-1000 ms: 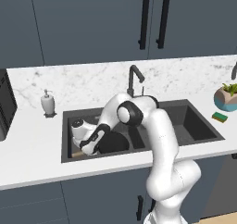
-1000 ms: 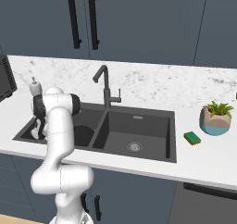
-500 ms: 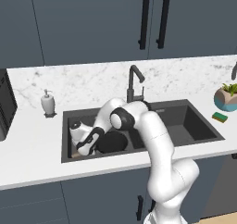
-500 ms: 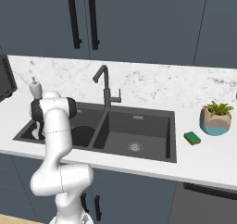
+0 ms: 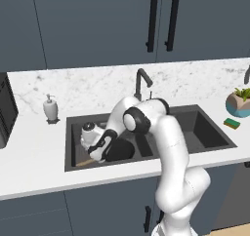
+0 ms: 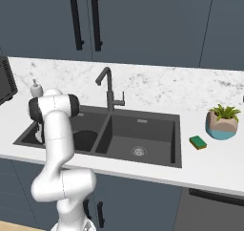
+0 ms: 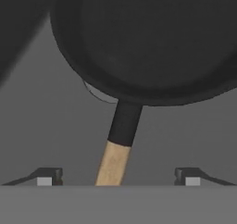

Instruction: Pick the pan and sponge and place them into the sink. Then turn on the water.

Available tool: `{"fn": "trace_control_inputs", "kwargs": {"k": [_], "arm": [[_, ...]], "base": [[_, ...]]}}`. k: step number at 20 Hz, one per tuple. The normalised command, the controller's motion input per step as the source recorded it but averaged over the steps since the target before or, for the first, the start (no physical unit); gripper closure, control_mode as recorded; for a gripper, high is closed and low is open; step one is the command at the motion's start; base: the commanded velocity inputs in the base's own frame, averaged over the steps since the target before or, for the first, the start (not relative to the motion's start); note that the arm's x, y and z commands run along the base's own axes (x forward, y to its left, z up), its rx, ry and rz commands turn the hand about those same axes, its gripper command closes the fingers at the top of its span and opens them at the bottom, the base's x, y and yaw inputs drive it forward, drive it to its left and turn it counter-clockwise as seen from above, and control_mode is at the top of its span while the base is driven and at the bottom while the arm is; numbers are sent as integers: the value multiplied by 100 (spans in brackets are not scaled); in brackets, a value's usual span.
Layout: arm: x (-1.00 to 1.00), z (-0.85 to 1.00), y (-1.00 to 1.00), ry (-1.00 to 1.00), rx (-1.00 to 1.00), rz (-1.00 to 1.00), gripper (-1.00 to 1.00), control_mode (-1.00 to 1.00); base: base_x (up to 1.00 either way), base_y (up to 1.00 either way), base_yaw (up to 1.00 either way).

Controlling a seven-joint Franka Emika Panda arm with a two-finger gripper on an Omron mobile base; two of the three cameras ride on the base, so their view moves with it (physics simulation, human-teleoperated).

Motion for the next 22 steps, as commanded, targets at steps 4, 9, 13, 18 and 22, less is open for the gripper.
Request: {"fn": "trace_control_inputs", "kwargs": {"k": [4, 9, 13, 18, 22], "arm": [[-27, 100, -50, -12, 13, 0, -100, -100], [-14, 100, -43, -9, 7, 0, -100, -100], [-63, 100, -33, -3, 5, -9, -100, -100], [-85, 100, -14, 0, 0, -15, -100, -100], [-70, 100, -20, 0, 0, -13, -100, -100]], "base": [[0, 0, 0], [0, 0, 0], [0, 0, 0], [0, 0, 0], [0, 0, 0]]}}
